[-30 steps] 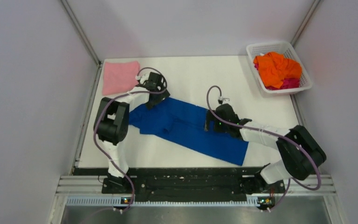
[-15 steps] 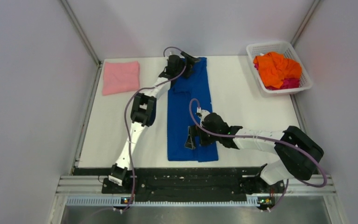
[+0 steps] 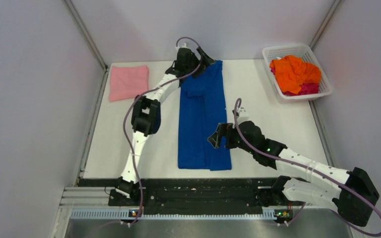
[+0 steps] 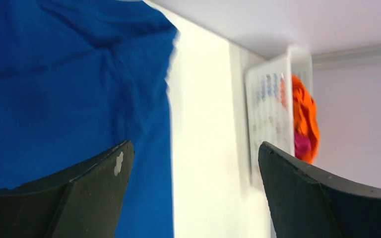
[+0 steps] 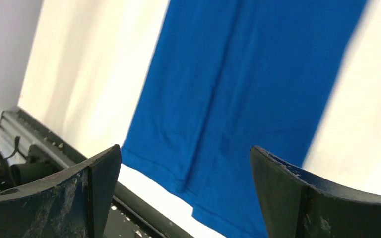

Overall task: Fold and stack the t-shirts
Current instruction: Rotate the tshirt 90 degrees, then grab the bottom of the folded rectangular tshirt with both arms, then fold the folded rectangular tshirt in 1/3 of the way, then grab one side of the 2/3 rectangular tshirt with both arms, then fold the long partially folded tshirt into a neat square

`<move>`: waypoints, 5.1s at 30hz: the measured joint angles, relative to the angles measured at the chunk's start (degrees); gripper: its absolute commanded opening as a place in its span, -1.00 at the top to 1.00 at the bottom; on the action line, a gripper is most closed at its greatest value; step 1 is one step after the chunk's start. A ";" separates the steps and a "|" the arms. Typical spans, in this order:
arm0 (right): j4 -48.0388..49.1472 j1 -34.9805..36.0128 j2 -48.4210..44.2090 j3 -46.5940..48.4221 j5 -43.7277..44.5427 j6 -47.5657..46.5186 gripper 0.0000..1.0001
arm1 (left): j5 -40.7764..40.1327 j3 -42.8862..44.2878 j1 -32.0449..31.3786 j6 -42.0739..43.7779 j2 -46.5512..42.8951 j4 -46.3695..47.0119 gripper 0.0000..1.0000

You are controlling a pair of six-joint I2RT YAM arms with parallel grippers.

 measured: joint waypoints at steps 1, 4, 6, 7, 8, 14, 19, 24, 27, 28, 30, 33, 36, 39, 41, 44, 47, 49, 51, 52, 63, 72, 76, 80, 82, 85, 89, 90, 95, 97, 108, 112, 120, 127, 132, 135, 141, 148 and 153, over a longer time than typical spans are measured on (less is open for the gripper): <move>-1.22 -0.15 -1.70 -0.66 1.07 0.85 -0.97 | 0.33 -2.75 -0.28 2.91 -4.15 -1.99 -0.98; -6.54 -0.35 -5.70 -2.23 3.80 3.54 -0.89 | 0.79 -13.99 -1.81 9.88 -19.67 -7.08 -0.98; -10.29 -0.39 -7.98 -3.45 4.85 5.84 -0.81 | -0.39 -26.47 -3.80 13.70 -34.18 -8.61 -0.98; -11.87 -0.46 -8.98 -4.13 5.14 6.91 -0.78 | -1.75 -33.66 -5.25 15.19 -42.32 -8.85 -0.98; -13.09 -0.50 -9.90 -4.85 5.16 8.00 -0.75 | -2.91 -38.29 -6.38 15.93 -47.65 -9.03 -0.98; -18.62 -0.72 -13.81 -11.32 2.51 12.85 -0.47 | -13.46 -74.77 -18.43 15.82 -78.03 -10.43 -0.83; -19.37 -0.76 -13.62 -14.99 0.15 14.80 -0.15 | -16.46 -94.68 -20.57 10.01 -80.89 -20.15 -0.57; -17.09 -0.98 -10.27 -15.65 -0.50 15.87 0.10 | -15.91 -104.06 -22.49 4.96 -86.18 -25.94 -0.22; -14.84 -0.98 -8.04 -15.65 -1.27 16.20 0.20 | -15.65 -104.37 -22.67 3.61 -86.79 -24.52 -0.10; -14.12 -0.98 -7.48 -15.65 -1.42 16.22 0.24 | -15.50 -104.50 -22.67 3.28 -86.44 -23.71 0.00; -12.90 -0.98 -6.32 -15.65 -1.88 16.26 0.30 | -15.54 -104.61 -22.67 2.71 -85.15 -22.58 0.18; -11.85 -0.98 -5.42 -15.65 -2.45 16.28 0.42 | -15.26 -104.48 -22.67 1.49 -82.42 -20.63 0.79; -11.26 -0.98 -5.33 -16.02 -2.69 16.31 0.66 | -14.38 -104.43 -22.67 0.68 -80.46 -18.71 1.00; -10.73 -0.98 -5.35 -16.55 -3.41 16.31 0.88 | -13.81 -104.43 -22.73 0.48 -80.15 -17.77 1.00; -9.92 -0.98 -5.51 -17.00 -4.61 16.31 1.00 | -13.22 -104.80 -23.06 0.33 -80.54 -17.46 1.00; -8.92 -0.76 -8.24 -19.08 -7.58 16.74 1.00 | -11.45 -107.34 -24.46 -0.13 -83.73 -17.22 1.00; -9.31 -0.46 -12.59 -20.55 -9.77 17.31 1.00 | -9.25 -109.83 -25.31 -0.44 -87.56 -17.00 1.00; -8.96 -0.42 -15.15 -20.76 -10.43 17.70 1.00 | -8.09 -110.51 -25.46 -0.55 -89.81 -17.00 1.00; -8.04 -0.44 -16.39 -20.74 -10.45 17.77 1.00 | -7.50 -110.38 -25.51 -0.55 -90.90 -16.11 1.00; -7.63 -0.44 -16.39 -20.57 -10.40 17.77 1.00 | -7.26 -110.03 -25.51 -0.52 -90.97 -15.67 1.00; -2.25 -5.99 -3.67 -8.35 -6.69 14.23 1.00 | -5.33 -96.67 -15.58 2.58 -80.08 -11.85 1.00; 2.32 -16.70 9.53 4.09 -6.23 7.04 1.00 | -4.50 -82.68 -5.14 7.63 -68.39 -12.35 1.00; 4.61 -20.85 16.22 8.20 -8.13 5.53 1.00 | -3.93 -76.52 -2.25 9.84 -62.31 -12.94 1.00; 7.17 -23.10 22.73 12.04 -10.60 4.55 1.00 | -3.54 -70.29 0.09 12.04 -56.46 -14.14 1.00; 8.22 -24.11 26.14 14.36 -11.96 4.11 1.00 | -3.43 -67.47 1.22 13.14 -53.86 -14.51 1.00; 9.46 -25.53 30.34 17.29 -13.31 3.39 1.00 | -3.19 -63.52 2.67 14.69 -50.16 -15.37 1.00; 10.16 -26.60 34.82 20.68 -14.43 2.34 1.00 | -2.40 -57.90 4.07 16.72 -44.68 -16.37 1.00; 10.47 -26.88 35.80 21.33 -14.78 2.19 1.00 | -2.29 -56.78 4.28 17.11 -43.41 -16.50 1.00; 11.76 -28.63 40.87 24.02 -16.24 1.99 0.42 | -1.62 -51.87 5.20 18.71 -37.83 -17.40 0.23; 12.17 -29.29 43.06 25.07 -16.44 2.10 -0.03 | -1.03 -50.10 5.53 19.17 -36.28 -17.77 -0.12; 12.37 -30.25 45.70 26.32 -17.05 0.15 -0.97 | -0.11 -48.74 6.62 19.45 -37.03 -17.86 -0.98; 12.07 -30.16 39.82 20.70 -17.62 0.17 -0.97 | 0.28 -58.71 6.62 19.39 -43.71 -17.55 -0.98; 8.48 -26.18 30.42 10.97 -16.02 1.22 -0.89 | 0.98 -78.18 6.51 17.38 -54.80 -16.90 -0.40; 7.17 -22.45 30.16 7.56 -14.71 3.98 -0.61 | 2.51 -81.40 6.23 15.50 -54.34 -12.22 0.24; 7.43 -21.40 30.16 6.82 -13.75 4.90 -0.28 | 4.20 -82.27 5.90 14.49 -52.83 -9.22 1.00; 7.96 -21.27 30.18 6.12 -13.11 5.44 0.02 | 5.31 -82.66 5.62 13.94 -52.30 -8.15 1.00; 9.31 -21.11 31.65 5.22 -11.58 5.86 1.00 | 5.99 -83.95 5.44 13.55 -52.48 -5.77 1.00; 9.60 -19.76 27.19 1.05 -11.91 5.09 1.00 | 5.49 -92.89 3.02 13.60 -61.72 -5.18 1.00; 1.33 -15.93 12.44 -2.32 -15.34 4.04 1.00 | 3.41 -98.49 -1.55 13.57 -76.41 -11.21 1.00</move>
